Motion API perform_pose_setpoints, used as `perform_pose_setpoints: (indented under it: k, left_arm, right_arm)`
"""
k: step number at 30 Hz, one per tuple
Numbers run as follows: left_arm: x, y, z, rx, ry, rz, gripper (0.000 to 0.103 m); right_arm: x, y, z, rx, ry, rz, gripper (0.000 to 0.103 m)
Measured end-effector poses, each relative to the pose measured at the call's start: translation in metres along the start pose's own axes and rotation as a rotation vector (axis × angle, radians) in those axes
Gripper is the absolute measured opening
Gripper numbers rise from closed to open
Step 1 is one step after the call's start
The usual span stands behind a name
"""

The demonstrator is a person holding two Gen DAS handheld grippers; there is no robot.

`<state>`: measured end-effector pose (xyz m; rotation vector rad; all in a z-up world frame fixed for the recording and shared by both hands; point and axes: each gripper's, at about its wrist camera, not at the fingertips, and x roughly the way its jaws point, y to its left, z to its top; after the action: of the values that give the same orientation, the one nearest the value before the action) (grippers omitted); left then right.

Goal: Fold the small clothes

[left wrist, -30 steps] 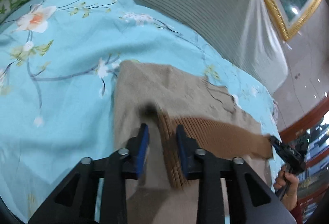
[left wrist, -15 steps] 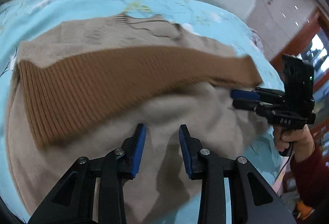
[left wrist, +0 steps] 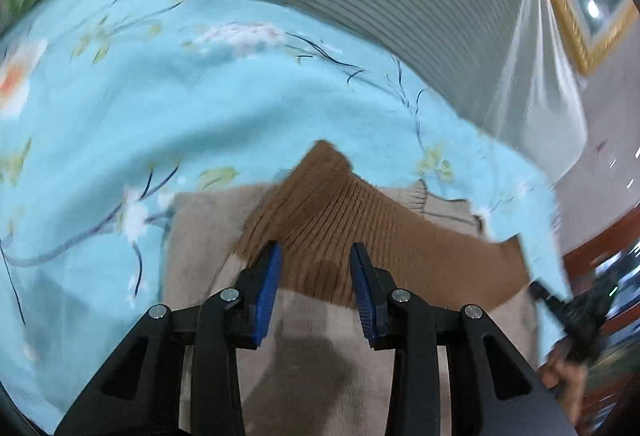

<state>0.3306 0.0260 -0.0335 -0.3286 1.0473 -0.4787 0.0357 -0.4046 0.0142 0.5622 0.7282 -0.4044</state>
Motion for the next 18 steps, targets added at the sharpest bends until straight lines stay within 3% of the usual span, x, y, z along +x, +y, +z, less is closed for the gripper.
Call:
perform_pose_setpoints:
  k: [2,4,12,18]
  left_arm:
    - [-0.015,0.0,-0.013,0.009,-0.013,0.007,0.04]
    - [-0.028,-0.004,-0.031,0.025,-0.015,0.005,0.051]
    - [-0.089,-0.013,-0.12,-0.024,-0.026,-0.061,0.054]
    - [-0.11,-0.003,-0.181,-0.081,0.038,-0.088,0.055]
  right_arm:
    - [-0.018,0.002,-0.01,-0.005,-0.01,0.03,0.023]
    - [-0.035,0.008,-0.024,-0.02,-0.023,0.055,0.028]
    - [-0.073,0.032,-0.089,-0.065,0.012,0.115,0.032]
    - [-0.088,0.033,-0.13,-0.064,0.049,0.132,0.032]
